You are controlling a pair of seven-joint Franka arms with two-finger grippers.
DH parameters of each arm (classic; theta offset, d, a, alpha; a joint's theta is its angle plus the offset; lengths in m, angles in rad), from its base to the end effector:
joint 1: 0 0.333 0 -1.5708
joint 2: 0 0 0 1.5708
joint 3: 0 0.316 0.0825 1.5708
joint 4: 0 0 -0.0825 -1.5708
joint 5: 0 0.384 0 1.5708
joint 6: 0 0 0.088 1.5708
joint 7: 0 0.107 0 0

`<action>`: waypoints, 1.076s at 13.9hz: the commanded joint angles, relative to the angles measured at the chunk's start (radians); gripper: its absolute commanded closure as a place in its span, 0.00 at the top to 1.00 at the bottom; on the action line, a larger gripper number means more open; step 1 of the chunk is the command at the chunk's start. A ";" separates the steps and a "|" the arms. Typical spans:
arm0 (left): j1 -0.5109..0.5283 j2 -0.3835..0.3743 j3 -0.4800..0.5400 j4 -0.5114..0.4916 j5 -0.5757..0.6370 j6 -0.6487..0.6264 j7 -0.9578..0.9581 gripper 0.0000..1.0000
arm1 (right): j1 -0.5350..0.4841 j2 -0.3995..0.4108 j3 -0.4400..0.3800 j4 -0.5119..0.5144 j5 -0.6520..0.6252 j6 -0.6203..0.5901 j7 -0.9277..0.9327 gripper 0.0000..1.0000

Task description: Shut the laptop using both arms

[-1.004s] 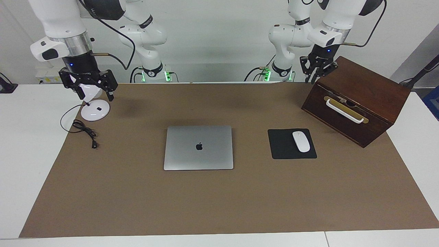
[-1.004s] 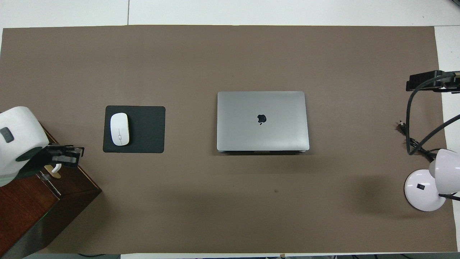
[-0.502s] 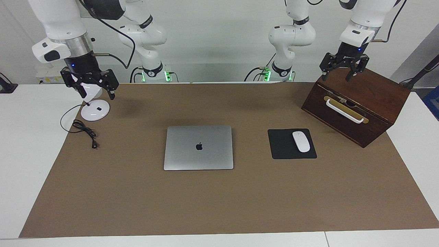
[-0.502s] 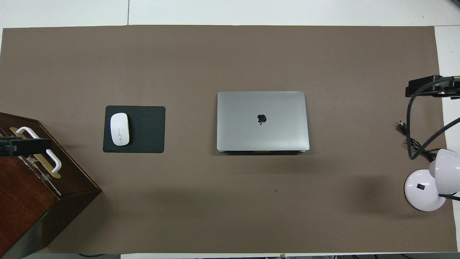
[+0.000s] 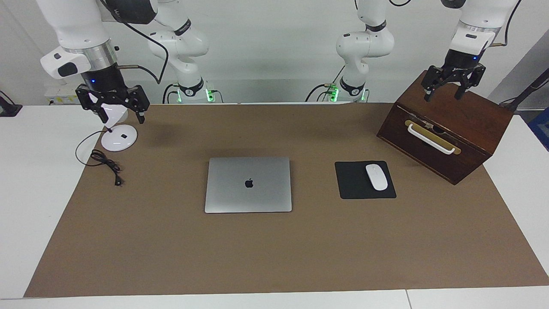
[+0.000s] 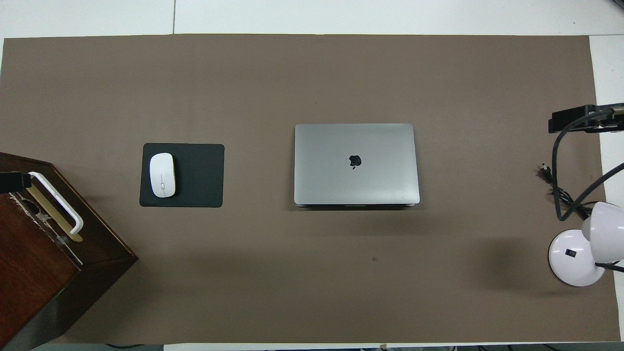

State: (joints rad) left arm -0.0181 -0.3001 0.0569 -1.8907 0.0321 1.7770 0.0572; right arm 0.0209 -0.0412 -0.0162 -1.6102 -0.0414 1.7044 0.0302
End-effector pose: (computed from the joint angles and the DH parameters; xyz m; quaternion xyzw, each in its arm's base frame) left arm 0.4768 0.0253 0.6450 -0.9956 0.0115 -0.0924 0.0119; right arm 0.5549 -0.0015 0.6413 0.9974 -0.0114 0.0680 0.0191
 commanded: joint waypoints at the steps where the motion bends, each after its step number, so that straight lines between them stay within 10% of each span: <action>1: 0.009 0.113 -0.012 0.167 0.017 -0.094 0.001 1.00 | -0.007 0.006 0.007 0.013 0.008 -0.006 -0.032 1.00; 15: 0.012 0.205 -0.012 0.223 -0.029 -0.178 0.001 1.00 | -0.007 -0.002 0.007 0.001 0.024 -0.034 -0.033 1.00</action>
State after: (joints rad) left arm -0.0178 -0.0983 0.0515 -1.6839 0.0116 1.6435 0.0569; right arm 0.0209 -0.0412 -0.0111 -1.6111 -0.0413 1.6839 0.0222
